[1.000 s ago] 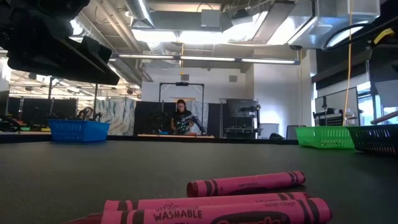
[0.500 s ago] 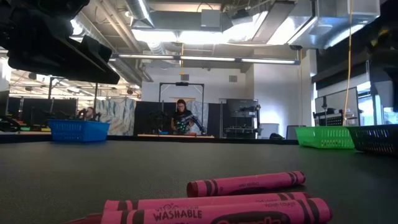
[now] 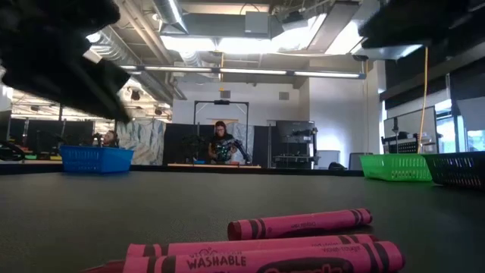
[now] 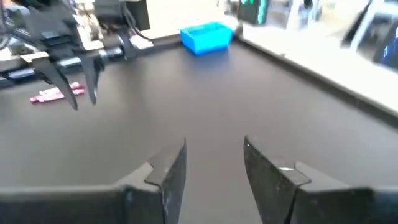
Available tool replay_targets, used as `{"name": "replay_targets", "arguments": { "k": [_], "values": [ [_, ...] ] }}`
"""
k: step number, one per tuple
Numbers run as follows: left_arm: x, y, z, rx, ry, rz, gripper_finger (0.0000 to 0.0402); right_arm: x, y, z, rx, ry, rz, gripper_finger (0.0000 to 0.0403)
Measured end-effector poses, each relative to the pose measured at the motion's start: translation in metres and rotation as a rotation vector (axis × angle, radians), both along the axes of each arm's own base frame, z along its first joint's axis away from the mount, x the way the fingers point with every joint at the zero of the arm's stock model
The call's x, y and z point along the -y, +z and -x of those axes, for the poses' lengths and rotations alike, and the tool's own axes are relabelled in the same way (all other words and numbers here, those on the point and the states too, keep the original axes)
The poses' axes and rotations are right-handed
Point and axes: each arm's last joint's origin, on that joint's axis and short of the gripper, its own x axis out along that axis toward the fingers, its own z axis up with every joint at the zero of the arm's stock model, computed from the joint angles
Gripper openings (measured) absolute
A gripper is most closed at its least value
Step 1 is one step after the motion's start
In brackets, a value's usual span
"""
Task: Sort crayons
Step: Put the pink crayon into the black bin
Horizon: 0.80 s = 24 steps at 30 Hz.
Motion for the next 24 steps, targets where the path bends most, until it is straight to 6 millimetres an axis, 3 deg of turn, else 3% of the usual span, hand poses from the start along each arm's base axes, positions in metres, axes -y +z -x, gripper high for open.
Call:
{"name": "replay_targets", "arguments": {
  "k": [6, 13, 18, 24],
  "values": [
    [0.009, 0.015, 0.006, -0.362, 0.077, 0.17, 0.0119, -0.002, -0.012, -0.03, 0.002, -0.029, 0.161, 0.0159],
    [0.015, 0.033, 0.029, -0.767, 0.323, 0.322, 0.0119, 0.008, -0.033, -0.065, -0.029, -0.015, 0.199, 0.0159],
    [0.019, 0.033, 0.039, -0.809, 0.508, 0.393, 0.0119, 0.011, -0.04, -0.078, -0.032, 0.041, 0.185, 0.0159],
    [0.018, 0.022, 0.044, -0.849, 0.629, 0.471, 0.0119, 0.009, -0.041, -0.079, -0.044, 0.124, 0.139, 0.0159]
  ]
}}
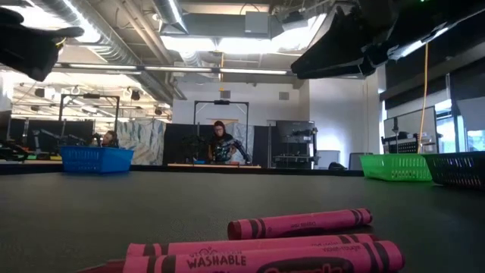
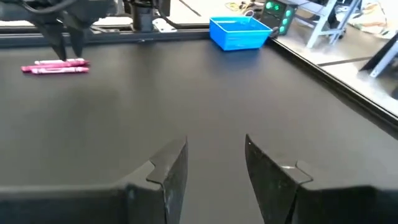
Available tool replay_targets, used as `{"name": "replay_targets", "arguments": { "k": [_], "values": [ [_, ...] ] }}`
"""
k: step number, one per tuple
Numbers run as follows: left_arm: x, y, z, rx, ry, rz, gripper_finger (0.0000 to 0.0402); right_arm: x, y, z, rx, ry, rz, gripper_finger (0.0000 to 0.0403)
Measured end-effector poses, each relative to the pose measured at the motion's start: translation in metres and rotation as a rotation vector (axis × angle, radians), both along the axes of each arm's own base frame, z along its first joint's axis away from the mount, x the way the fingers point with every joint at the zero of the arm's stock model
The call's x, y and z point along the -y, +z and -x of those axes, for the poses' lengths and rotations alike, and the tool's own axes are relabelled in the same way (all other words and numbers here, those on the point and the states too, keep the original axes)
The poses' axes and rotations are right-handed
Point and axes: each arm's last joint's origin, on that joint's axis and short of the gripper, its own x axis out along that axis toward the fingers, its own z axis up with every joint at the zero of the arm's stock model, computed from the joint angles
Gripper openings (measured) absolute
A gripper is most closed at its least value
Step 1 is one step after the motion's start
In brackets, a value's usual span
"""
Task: Sort crayons
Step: Put the pink crayon into the black bin
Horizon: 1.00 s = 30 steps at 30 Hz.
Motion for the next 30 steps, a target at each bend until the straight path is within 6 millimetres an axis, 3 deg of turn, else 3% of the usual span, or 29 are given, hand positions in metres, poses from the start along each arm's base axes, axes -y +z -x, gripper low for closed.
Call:
{"name": "replay_targets", "arguments": {
  "k": [20, 30],
  "values": [
    [-0.005, -0.025, 0.007, 0.01, 0.074, 0.04, 0.0119, 0.0, 0.001, 0.0, 0.005, 0.001, -0.004, 0.0159],
    [-0.006, -0.029, 0.009, -0.005, 0.074, 0.051, 0.0119, 0.0, 0.001, 0.0, 0.005, 0.001, -0.004, 0.0159]
  ]
}}
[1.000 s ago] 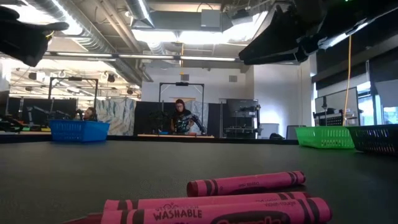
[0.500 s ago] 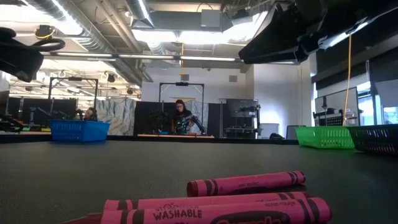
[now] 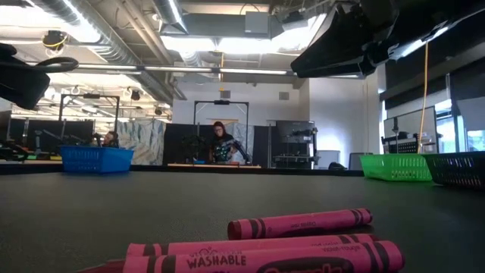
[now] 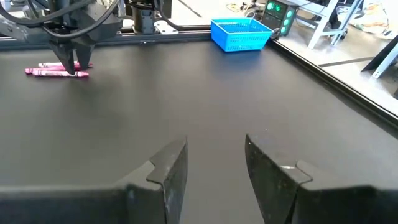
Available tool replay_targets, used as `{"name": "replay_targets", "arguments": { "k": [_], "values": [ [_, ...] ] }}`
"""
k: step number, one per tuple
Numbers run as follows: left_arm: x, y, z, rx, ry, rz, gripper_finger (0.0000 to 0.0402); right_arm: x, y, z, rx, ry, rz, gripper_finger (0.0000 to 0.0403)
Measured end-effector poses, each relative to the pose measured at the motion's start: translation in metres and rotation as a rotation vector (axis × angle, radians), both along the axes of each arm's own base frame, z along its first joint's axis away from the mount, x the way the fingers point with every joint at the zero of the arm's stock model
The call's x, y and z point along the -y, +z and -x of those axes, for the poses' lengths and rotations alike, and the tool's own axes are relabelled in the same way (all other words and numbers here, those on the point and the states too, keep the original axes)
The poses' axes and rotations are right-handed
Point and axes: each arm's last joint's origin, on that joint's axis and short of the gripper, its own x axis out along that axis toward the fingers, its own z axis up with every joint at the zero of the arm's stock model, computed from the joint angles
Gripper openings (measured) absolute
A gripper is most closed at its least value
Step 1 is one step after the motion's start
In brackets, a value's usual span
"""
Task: Sort crayons
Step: Put the pink crayon into the black bin
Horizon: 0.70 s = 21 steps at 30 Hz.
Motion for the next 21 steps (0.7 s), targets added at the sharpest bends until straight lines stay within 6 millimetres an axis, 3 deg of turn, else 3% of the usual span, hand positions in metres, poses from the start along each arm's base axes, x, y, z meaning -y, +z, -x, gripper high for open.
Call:
{"name": "replay_targets", "arguments": {
  "k": [16, 21],
  "values": [
    [0.003, 0.0, -0.001, 0.021, -0.01, 0.014, 0.0119, 0.0, 0.0, 0.0, 0.002, -0.001, -0.006, 0.0159],
    [0.006, -0.01, -0.004, -0.016, -0.026, 0.0, 0.0119, 0.0, 0.0, 0.0, 0.002, -0.002, -0.006, 0.0159]
  ]
}}
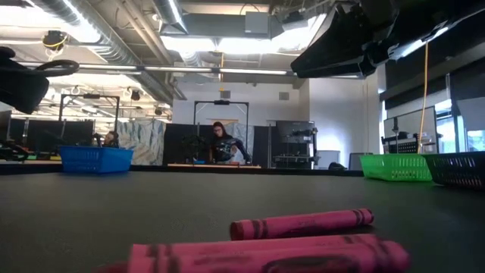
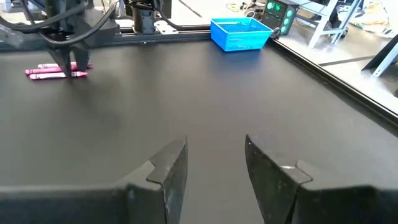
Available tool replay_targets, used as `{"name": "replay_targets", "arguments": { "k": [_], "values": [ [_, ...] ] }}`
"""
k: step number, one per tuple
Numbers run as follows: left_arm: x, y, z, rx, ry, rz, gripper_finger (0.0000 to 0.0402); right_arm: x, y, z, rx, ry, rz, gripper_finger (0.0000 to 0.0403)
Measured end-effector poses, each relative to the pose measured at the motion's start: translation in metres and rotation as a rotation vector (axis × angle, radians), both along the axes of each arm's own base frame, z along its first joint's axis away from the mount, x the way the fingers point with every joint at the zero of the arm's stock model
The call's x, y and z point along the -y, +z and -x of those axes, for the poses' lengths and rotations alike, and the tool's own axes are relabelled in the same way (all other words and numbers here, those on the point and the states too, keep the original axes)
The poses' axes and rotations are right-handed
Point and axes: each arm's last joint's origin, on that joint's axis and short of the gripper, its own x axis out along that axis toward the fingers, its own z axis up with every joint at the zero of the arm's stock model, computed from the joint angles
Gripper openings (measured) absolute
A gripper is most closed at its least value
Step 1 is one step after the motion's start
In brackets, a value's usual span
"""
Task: Sort crayons
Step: Put the pink crayon into the black bin
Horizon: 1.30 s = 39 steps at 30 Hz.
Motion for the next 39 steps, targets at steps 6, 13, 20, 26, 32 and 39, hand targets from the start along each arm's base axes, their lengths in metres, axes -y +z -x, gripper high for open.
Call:
{"name": "replay_targets", "arguments": {
  "k": [6, 13, 20, 26, 32, 39],
  "values": [
    [0.005, -0.005, -0.005, 0.012, -0.047, 0.038, 0.0115, 0.0, 0.0, 0.0, 0.0, 0.0, 0.0, 0.0159],
    [0.004, -0.006, -0.004, 0.015, -0.069, 0.023, 0.0079, 0.0, 0.0, 0.0, 0.0, 0.0, 0.0, 0.0159],
    [0.004, -0.006, -0.004, 0.02, -0.097, 0.015, 0.005, 0.0, 0.0, 0.0, 0.0, 0.0, 0.0, 0.0159],
    [0.0, -0.003, 0.001, -0.001, -0.102, -0.009, 0.0027, 0.0, 0.0, 0.0, 0.0, 0.0, 0.0, 0.0159],
    [-0.003, 0.002, 0.003, 0.018, -0.129, -0.019, 0.001, 0.0, 0.0, 0.0, 0.0, 0.0, 0.0, 0.0159],
    [-0.004, 0.006, 0.004, 0.043, -0.174, -0.016, 0.0008, 0.0, 0.0, 0.0, -0.002, 0.0, 0.001, 0.0159]
  ]
}}
